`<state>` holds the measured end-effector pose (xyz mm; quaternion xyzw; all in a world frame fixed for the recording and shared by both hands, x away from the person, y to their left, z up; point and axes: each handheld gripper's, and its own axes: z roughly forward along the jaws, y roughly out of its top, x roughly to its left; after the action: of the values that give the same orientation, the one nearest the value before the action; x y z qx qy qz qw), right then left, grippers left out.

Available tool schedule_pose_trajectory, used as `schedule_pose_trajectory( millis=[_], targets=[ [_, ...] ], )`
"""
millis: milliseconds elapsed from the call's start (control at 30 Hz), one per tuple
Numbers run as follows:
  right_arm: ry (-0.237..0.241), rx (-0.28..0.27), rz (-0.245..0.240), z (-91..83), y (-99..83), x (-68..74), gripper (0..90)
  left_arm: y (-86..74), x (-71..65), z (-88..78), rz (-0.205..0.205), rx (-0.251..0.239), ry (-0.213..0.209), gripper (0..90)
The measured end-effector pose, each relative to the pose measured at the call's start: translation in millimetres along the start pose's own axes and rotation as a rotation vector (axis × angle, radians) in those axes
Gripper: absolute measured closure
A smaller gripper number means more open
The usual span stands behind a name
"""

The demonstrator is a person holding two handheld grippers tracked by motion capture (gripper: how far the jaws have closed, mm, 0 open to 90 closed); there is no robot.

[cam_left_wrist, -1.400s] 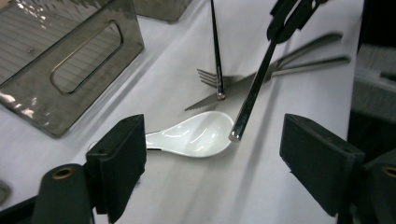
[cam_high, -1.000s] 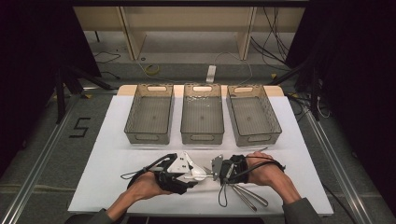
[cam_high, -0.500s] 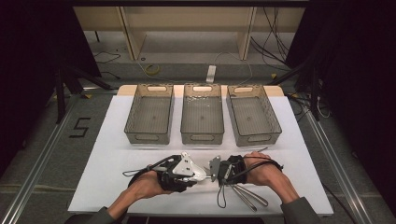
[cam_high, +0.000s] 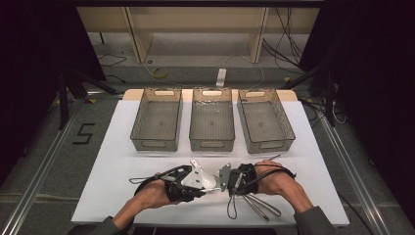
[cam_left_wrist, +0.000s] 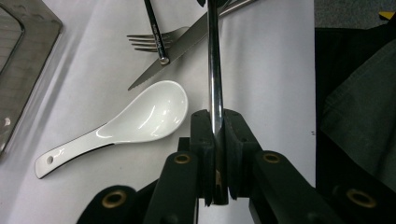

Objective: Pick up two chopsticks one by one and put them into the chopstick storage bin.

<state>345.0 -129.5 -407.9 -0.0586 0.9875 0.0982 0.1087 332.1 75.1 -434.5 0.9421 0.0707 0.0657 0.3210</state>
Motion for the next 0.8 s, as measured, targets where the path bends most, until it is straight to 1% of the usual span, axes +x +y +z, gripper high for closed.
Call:
schedule_pose_trajectory(
  millis=[33,67,100,167,200,233,267,367,433,500,533,567,600,667,700,767,800],
  targets=[
    [-0.010,-0.013,0.022,-1.8,-1.7,-0.2,72.7,-0.8,0.7,-0.6,0.000,0.004,0.011,83.0],
    [-0.024,-0.023,0.042,-4.6,-4.2,-0.6,69.1,-1.9,2.0,-1.1,-0.008,0.002,0.016,83.0],
    [-0.033,-0.050,0.066,-7.9,-7.4,-0.8,64.8,-3.0,3.4,-1.5,-0.014,0.001,0.021,83.0],
    [-0.053,-0.124,0.125,-16.4,-15.5,-0.2,56.1,-5.0,5.8,-3.0,-0.028,-0.002,0.031,83.0],
    [-0.076,-0.164,0.148,-20.1,-21.0,0.5,52.4,-5.3,6.8,-3.8,-0.031,-0.001,0.037,83.0],
    [-0.085,-0.178,0.165,-22.1,-24.0,1.7,49.9,-5.7,7.8,-4.8,-0.040,-0.003,0.045,83.0],
    [-0.108,-0.197,0.193,-23.8,-28.0,3.6,47.2,-6.0,9.0,-6.1,-0.048,-0.006,0.052,83.0],
    [-0.158,-0.272,0.262,-25.3,-42.2,7.9,42.5,-7.1,12.7,-10.7,-0.084,-0.022,0.077,83.0],
    [-0.199,-0.316,0.298,-24.0,-52.5,10.8,39.9,-8.3,15.2,-13.4,-0.113,-0.042,0.098,83.0],
    [-0.230,-0.375,0.365,-22.9,-63.2,14.1,38.7,-9.9,17.8,-16.4,-0.148,-0.062,0.105,83.0],
    [-0.241,-0.399,0.400,-22.6,-69.1,15.7,38.4,-10.7,19.6,-18.4,-0.161,-0.071,0.101,83.0],
    [-0.256,-0.432,0.434,-21.6,-75.3,17.4,38.1,-11.6,21.5,-20.1,-0.184,-0.086,0.096,83.0],
    [-0.270,-0.466,0.472,-20.3,-82.0,18.3,38.0,-12.6,23.1,-21.6,-0.198,-0.100,0.093,83.0],
    [-0.291,-0.515,0.554,-18.1,-94.9,18.9,36.6,-14.5,25.8,-25.2,-0.217,-0.109,0.108,83.0],
    [-0.300,-0.549,0.598,-17.2,-100.8,19.6,36.1,-15.7,27.5,-27.1,-0.227,-0.118,0.118,83.1],
    [-0.305,-0.623,0.675,-15.6,-110.4,21.3,35.1,-17.8,30.8,-31.7,-0.263,-0.144,0.127,83.0],
    [-0.298,-0.650,0.706,-14.7,-113.8,21.8,33.8,-18.6,32.2,-33.9,-0.275,-0.154,0.140,83.1]
  ],
)
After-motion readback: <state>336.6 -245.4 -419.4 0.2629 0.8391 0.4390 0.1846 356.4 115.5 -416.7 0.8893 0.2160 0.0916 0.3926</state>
